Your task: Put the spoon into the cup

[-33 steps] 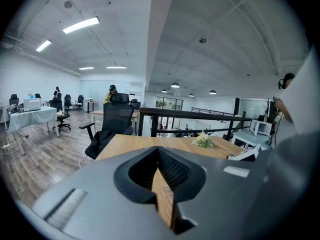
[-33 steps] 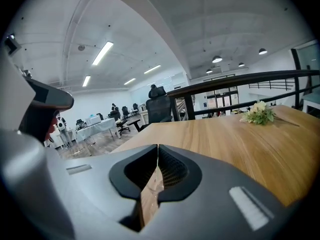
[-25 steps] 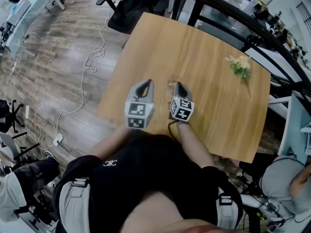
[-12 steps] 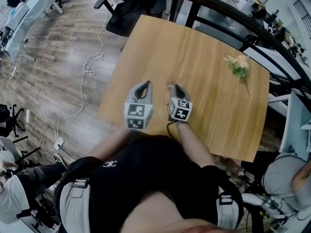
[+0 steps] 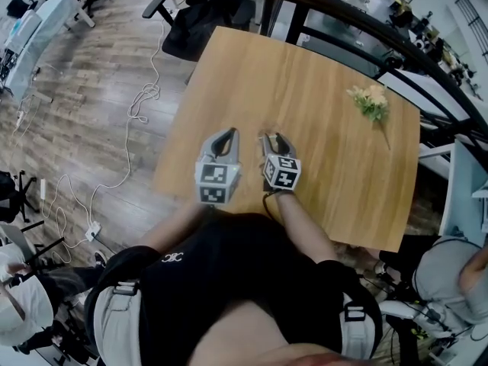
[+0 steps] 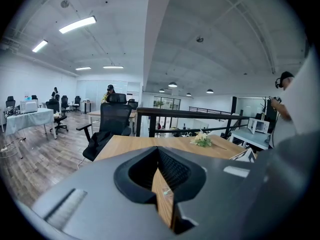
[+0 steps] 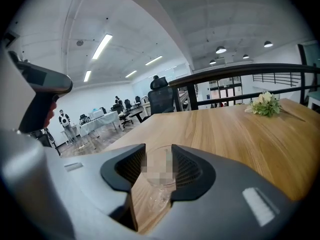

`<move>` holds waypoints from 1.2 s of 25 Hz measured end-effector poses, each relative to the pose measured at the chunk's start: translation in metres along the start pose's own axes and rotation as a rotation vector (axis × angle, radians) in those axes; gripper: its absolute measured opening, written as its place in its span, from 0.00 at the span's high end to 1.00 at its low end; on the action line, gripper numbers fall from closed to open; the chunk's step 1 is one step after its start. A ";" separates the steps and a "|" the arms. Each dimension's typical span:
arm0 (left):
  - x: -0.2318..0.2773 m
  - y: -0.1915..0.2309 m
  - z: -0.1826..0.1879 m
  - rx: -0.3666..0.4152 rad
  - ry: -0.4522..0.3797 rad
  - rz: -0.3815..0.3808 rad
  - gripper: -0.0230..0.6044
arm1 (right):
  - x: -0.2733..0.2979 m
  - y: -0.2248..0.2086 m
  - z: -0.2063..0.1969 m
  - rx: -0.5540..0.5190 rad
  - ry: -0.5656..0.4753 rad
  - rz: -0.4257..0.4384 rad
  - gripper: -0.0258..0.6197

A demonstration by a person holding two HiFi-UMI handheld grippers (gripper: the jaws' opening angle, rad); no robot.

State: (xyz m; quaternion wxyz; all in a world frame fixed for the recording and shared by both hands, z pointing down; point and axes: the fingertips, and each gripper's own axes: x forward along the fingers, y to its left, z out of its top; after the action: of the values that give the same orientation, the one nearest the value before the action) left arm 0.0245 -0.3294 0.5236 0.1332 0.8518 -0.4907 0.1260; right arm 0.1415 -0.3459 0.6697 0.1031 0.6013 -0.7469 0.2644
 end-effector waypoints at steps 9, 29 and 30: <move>0.006 -0.009 0.007 0.003 -0.015 -0.029 0.94 | -0.034 -0.012 0.029 0.002 -0.115 -0.070 0.80; 0.012 -0.031 0.039 0.021 -0.095 -0.107 0.94 | -0.146 0.012 0.152 -0.168 -0.479 -0.134 0.96; 0.013 -0.031 0.040 0.019 -0.096 -0.109 0.94 | -0.154 0.012 0.158 -0.176 -0.504 -0.144 0.96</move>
State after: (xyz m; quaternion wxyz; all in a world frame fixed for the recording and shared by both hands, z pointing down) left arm 0.0610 -0.3384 0.4876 0.1081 0.8835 -0.4483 0.0822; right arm 0.1953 -0.2961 0.4615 -0.0157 0.6883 -0.7245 0.0327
